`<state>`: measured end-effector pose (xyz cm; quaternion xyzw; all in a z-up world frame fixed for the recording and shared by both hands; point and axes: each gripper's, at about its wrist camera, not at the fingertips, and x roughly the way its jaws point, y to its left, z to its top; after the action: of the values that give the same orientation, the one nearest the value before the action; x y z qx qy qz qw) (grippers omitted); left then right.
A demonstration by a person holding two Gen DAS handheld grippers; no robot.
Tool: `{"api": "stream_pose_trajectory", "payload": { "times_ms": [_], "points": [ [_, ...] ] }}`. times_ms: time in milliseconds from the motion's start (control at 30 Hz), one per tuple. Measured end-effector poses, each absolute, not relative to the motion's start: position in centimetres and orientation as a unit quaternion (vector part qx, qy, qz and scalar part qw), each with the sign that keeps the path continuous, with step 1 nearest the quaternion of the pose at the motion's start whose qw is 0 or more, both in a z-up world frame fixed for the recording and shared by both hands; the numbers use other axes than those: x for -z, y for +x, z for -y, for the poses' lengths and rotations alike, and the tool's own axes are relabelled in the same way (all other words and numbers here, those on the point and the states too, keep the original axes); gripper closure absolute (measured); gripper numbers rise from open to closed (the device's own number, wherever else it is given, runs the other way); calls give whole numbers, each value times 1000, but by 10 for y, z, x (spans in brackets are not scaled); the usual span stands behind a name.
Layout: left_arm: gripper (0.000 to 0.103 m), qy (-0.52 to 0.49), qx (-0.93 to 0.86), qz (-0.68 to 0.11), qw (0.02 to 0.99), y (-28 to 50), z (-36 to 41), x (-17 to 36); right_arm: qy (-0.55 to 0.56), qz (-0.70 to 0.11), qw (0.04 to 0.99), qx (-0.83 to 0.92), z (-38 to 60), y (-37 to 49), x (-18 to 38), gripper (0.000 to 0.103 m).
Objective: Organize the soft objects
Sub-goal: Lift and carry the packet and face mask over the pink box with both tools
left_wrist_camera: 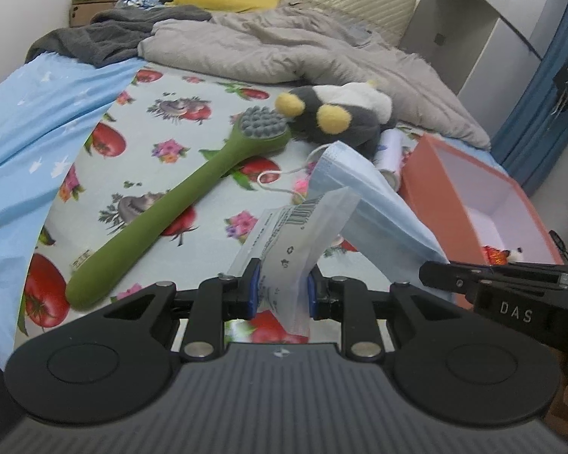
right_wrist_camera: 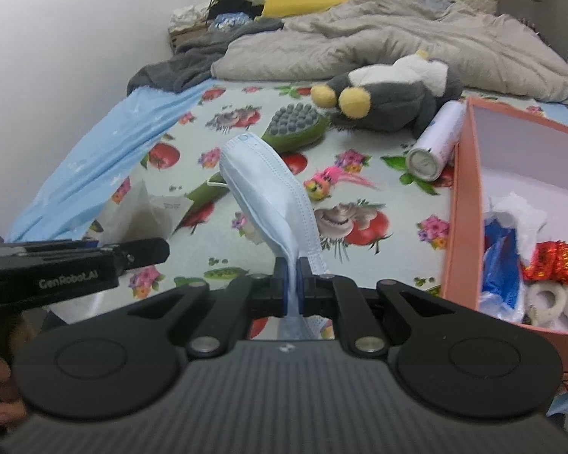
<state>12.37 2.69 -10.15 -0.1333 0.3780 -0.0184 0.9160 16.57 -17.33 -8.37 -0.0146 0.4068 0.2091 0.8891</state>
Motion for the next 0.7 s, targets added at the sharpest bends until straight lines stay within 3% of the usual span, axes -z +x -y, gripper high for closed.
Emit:
{"api": "stream_pose_trajectory", "payload": {
  "times_ms": [700],
  "points": [
    [76, -140, 116, -311, 933, 164, 40, -9, 19, -296, 942, -159, 224, 159, -14, 95]
  ]
}}
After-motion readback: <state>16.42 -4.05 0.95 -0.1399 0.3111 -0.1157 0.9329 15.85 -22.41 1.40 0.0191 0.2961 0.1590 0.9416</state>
